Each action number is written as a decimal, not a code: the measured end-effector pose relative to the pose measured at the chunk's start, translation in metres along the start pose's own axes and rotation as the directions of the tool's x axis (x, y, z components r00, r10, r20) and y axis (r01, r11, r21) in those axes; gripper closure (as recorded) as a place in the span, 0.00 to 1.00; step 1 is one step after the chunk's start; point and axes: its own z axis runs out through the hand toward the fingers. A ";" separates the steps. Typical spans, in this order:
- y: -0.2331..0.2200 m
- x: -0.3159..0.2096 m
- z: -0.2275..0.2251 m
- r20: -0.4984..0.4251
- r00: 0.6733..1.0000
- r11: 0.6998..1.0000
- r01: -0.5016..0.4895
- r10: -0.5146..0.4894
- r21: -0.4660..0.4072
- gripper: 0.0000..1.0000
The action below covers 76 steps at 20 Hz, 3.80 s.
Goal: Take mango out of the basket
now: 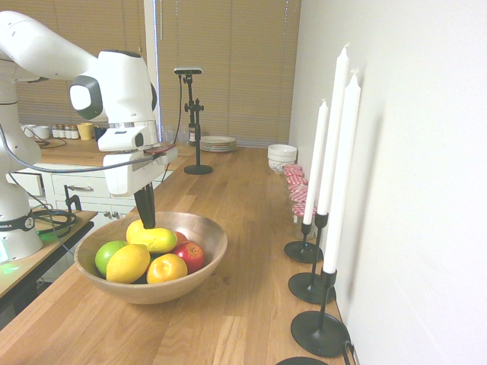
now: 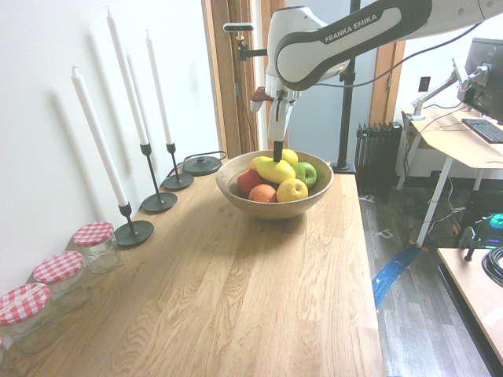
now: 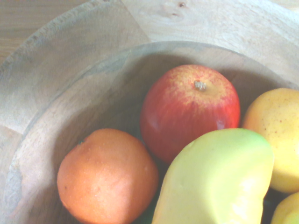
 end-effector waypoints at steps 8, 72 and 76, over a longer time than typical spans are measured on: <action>0.000 0.001 -0.014 -0.020 0.989 0.989 -0.145 0.145 0.035 0.00; -0.017 0.020 -0.018 -0.021 0.960 0.958 -0.276 0.278 0.084 1.00; -0.075 -0.014 -0.066 -0.041 0.969 0.963 -0.236 0.243 0.127 1.00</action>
